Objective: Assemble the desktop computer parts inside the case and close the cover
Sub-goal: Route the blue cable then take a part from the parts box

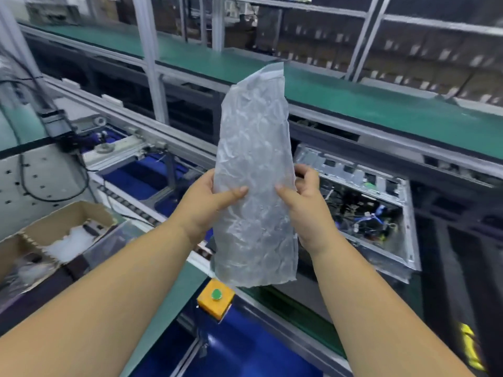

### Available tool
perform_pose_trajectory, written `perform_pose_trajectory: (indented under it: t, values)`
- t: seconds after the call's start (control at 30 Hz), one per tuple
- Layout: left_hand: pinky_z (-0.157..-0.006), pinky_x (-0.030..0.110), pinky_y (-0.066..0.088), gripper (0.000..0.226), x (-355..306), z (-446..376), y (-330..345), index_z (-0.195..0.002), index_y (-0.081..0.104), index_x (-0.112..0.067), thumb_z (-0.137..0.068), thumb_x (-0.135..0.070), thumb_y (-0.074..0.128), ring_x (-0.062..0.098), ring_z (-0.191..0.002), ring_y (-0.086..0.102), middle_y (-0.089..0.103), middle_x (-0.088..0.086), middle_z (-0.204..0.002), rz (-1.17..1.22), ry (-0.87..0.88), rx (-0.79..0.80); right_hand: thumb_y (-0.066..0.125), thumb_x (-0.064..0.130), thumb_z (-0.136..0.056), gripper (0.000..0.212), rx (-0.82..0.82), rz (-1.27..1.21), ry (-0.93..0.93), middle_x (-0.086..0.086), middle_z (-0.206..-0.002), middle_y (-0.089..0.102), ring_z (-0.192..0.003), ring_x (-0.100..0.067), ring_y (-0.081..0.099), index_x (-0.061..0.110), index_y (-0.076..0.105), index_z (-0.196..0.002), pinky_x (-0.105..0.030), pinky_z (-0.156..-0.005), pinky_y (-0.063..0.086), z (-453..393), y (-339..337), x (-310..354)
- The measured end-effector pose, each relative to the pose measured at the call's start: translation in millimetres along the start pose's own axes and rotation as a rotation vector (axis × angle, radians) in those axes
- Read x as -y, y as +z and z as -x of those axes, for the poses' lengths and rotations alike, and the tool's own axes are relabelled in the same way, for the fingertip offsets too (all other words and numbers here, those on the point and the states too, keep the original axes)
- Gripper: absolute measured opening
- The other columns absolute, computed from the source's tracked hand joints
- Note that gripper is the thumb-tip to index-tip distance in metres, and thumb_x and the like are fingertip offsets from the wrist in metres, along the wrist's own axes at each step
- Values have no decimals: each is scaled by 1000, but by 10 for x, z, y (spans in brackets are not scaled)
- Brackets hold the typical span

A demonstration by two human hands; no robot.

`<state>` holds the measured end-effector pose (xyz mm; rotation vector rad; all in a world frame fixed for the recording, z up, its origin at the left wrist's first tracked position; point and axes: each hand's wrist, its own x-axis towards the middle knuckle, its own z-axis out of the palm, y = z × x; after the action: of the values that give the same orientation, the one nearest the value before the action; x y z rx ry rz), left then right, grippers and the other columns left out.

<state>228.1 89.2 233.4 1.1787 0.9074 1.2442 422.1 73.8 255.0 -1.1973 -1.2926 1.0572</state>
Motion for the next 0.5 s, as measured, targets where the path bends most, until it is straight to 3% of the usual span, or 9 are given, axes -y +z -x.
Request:
perform_pose_trajectory:
  t: [0.1,0.2,0.27,0.33,0.4,0.5]
  values:
    - [-79,38,56,59,79,-124,414,-114,70,-18,-61,-37,90,30,-103,69,71,9,-115,36,-104,66,68,18,-93,87,102,-83,-56,-3,-135,58,-114,-20,66,69,14,-136,-48,-93,55,37,-508,12]
    - [-88,43,53,53,167,-229,774,-108,74,-17,-62,-40,88,32,-106,68,71,10,-114,85,-246,90,64,11,-95,97,200,-37,-132,-3,-142,55,-121,-19,63,74,5,-139,-44,-93,56,76,-936,42]
    - [-89,45,52,47,207,-283,985,-111,73,-15,-72,-41,79,32,-107,67,71,11,-115,172,-342,53,61,7,-97,89,246,39,-124,11,-153,42,-135,-11,50,71,19,-140,-44,-103,50,93,-1162,47]
    - [-88,44,52,46,234,-329,1163,-116,71,-14,-83,-44,68,31,-107,67,70,11,-117,268,-394,17,60,2,-96,78,242,142,-132,26,-152,37,-139,5,36,64,37,-139,-35,-113,41,95,-1350,6]
    - [-85,44,53,45,251,-363,1319,-119,69,-14,-89,-46,61,32,-107,67,69,12,-118,302,-416,21,62,-1,-93,70,232,182,-125,32,-141,46,-129,18,40,56,52,-134,-18,-107,42,102,-1493,-31]
    - [-72,40,58,40,231,-399,1505,-112,74,-13,-91,-44,59,33,-103,69,71,13,-115,288,-459,69,71,1,-87,75,235,275,-87,44,-126,45,-111,30,44,55,50,-135,1,-85,40,115,-1675,-54]
